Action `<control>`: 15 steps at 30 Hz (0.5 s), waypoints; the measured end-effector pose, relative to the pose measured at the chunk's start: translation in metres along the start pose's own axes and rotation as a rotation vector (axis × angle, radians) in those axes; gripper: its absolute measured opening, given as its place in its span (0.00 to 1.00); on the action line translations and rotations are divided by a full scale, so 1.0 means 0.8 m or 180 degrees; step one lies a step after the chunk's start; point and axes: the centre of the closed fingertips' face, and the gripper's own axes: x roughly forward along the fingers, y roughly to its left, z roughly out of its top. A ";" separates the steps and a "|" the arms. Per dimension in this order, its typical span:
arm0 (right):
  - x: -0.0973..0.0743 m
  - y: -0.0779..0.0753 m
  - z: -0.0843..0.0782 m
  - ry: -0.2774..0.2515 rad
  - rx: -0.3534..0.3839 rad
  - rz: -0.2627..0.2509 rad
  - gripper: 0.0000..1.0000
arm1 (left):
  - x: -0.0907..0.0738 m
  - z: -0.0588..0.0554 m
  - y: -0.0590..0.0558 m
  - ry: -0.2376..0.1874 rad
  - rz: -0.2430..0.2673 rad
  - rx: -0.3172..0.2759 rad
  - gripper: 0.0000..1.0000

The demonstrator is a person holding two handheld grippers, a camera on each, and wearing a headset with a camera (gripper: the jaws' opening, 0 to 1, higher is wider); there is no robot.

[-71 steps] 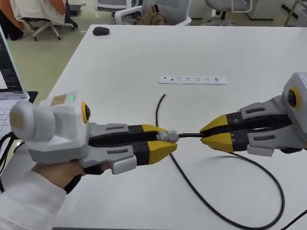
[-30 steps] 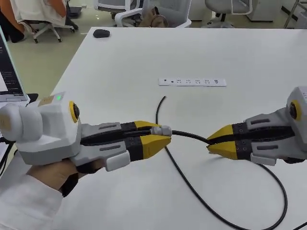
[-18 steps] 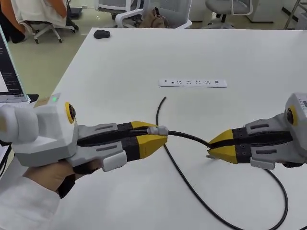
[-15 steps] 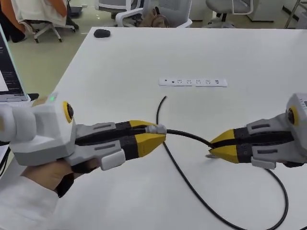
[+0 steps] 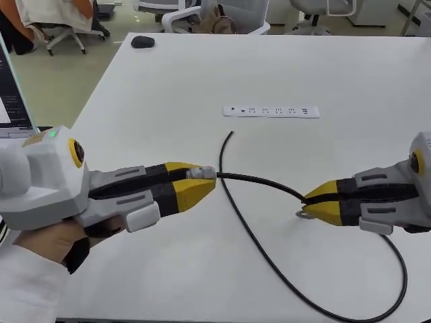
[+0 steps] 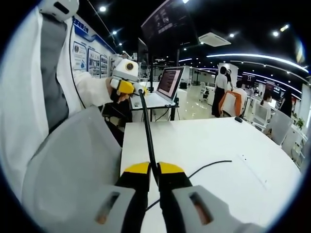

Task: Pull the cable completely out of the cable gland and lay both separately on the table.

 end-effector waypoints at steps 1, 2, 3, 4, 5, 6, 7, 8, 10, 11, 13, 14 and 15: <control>0.000 -0.001 -0.001 0.0002 0.0002 -0.0008 0.03 | -0.002 0.000 0.001 -0.0008 0.0015 -0.0001 0.17; -0.001 -0.001 -0.002 0.0009 0.0007 -0.0019 0.03 | -0.005 0.001 0.003 -0.0017 0.0035 -0.0009 0.17; -0.001 -0.003 -0.004 0.0022 0.0012 -0.0030 0.03 | -0.007 0.001 0.005 -0.0023 0.0055 -0.0008 0.17; -0.002 -0.004 -0.008 0.0042 0.0020 -0.0044 0.03 | -0.010 0.001 0.007 -0.0031 0.0084 -0.0011 0.17; -0.003 -0.005 -0.010 0.0058 0.0031 -0.0056 0.03 | -0.011 0.002 0.008 -0.0035 0.0094 -0.0013 0.17; -0.003 -0.006 -0.012 0.0065 0.0039 -0.0061 0.03 | -0.015 0.002 0.010 -0.0048 0.0121 -0.0016 0.17; -0.004 -0.008 -0.014 0.0074 0.0046 -0.0078 0.03 | -0.017 0.003 0.012 -0.0058 0.0137 -0.0016 0.17; -0.004 -0.009 -0.015 0.0077 0.0048 -0.0085 0.03 | -0.020 0.004 0.013 -0.0066 0.0160 -0.0016 0.17; -0.004 -0.012 -0.018 0.0101 0.0053 -0.0115 0.03 | -0.025 0.004 0.016 -0.0073 0.0203 -0.0016 0.17; -0.002 -0.016 -0.021 0.0129 0.0053 -0.0155 0.03 | -0.027 0.004 0.017 -0.0078 0.0219 -0.0017 0.17; 0.005 -0.021 -0.027 0.0179 0.0076 -0.0201 0.03 | -0.032 0.003 0.018 -0.0099 0.0254 -0.0027 0.17; 0.008 -0.021 -0.030 0.0199 0.0078 -0.0206 0.03 | -0.033 0.003 0.019 -0.0104 0.0269 -0.0026 0.17; 0.013 -0.022 -0.034 0.0230 0.0084 -0.0196 0.03 | -0.035 0.002 0.021 -0.0110 0.0295 -0.0033 0.17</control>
